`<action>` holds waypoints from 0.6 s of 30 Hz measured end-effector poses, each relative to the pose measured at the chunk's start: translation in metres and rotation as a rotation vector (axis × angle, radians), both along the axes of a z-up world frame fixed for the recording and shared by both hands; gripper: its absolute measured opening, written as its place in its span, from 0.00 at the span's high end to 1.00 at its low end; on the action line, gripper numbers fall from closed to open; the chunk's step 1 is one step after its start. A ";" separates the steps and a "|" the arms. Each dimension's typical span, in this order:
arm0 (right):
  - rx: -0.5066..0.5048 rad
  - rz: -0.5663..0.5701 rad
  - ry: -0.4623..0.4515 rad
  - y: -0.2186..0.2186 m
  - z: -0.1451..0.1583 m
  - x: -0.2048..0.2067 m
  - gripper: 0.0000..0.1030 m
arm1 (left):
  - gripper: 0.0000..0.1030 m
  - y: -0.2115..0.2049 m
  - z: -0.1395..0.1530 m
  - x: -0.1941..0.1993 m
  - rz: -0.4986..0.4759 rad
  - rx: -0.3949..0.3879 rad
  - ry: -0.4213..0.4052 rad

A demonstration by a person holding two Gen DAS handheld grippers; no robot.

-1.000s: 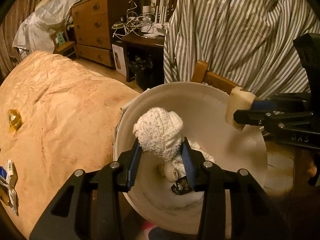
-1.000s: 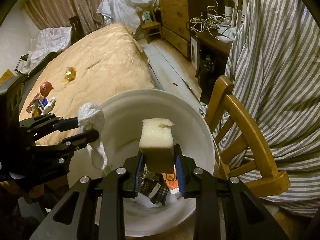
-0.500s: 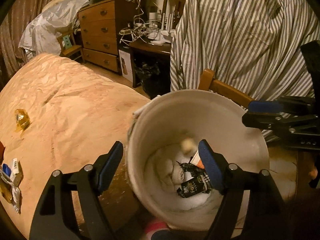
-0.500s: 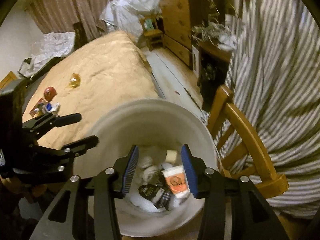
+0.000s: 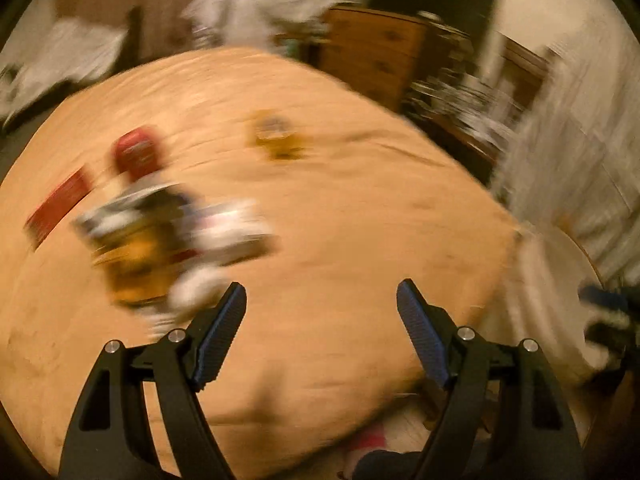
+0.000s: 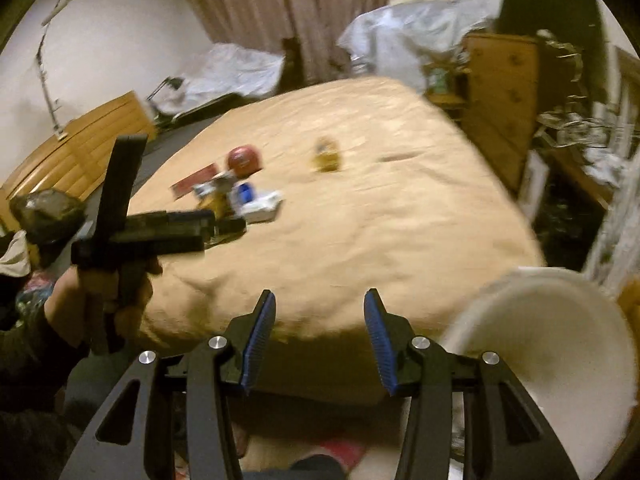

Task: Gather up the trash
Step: 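Swing both open tools back over the bed toward the gold pack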

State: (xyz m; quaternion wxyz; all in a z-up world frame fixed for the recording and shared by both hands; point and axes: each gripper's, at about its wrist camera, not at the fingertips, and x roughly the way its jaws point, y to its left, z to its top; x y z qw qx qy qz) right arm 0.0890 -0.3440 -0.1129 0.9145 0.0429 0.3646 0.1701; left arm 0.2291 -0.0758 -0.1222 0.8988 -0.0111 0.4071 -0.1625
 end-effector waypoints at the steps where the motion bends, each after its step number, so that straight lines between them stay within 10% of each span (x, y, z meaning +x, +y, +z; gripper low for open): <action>1: 0.008 0.017 0.011 0.015 -0.005 0.007 0.54 | 0.28 0.017 -0.002 0.008 0.034 -0.008 0.008; 18: 0.020 0.141 0.093 0.111 -0.043 0.068 0.49 | 0.28 0.217 -0.060 0.039 0.416 -0.019 0.138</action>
